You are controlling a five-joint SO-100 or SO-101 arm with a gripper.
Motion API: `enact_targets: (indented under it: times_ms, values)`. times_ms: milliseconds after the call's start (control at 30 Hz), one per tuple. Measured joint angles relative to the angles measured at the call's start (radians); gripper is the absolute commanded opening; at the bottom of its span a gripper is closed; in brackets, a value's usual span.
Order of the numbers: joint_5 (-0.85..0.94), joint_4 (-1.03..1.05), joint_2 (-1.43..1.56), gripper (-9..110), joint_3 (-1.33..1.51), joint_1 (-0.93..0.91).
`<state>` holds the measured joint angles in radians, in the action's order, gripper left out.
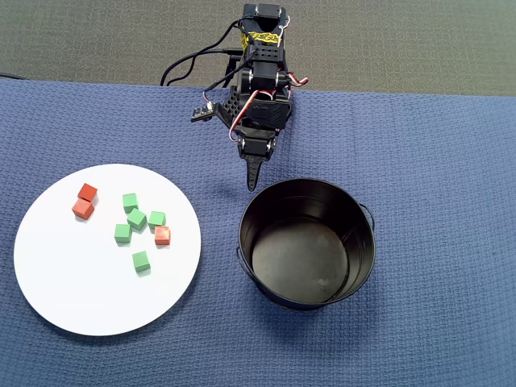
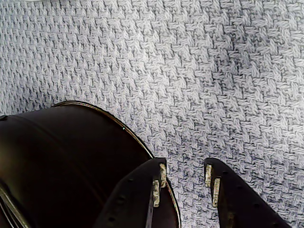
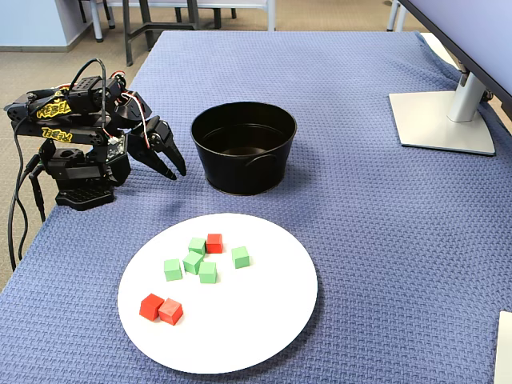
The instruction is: Pick up the green cubes from the white plate and place them in the black recipient
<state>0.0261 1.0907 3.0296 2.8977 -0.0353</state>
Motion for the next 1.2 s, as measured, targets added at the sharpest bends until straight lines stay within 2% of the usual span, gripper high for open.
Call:
enact_targets:
  times_ms: [167,600,700,933,1200]
  values:
    - [0.081,0.058,-0.089,8,-0.097,0.0]
    - [0.092,0.075,-0.16,9,-0.16,-0.023]
    - [0.117,0.063,-0.247,14,-0.221,-0.071]
    - [0.39,0.054,-0.606,15,-0.485,-0.252]
    - [0.923,-0.025,-0.943,17,-0.681,-0.495]
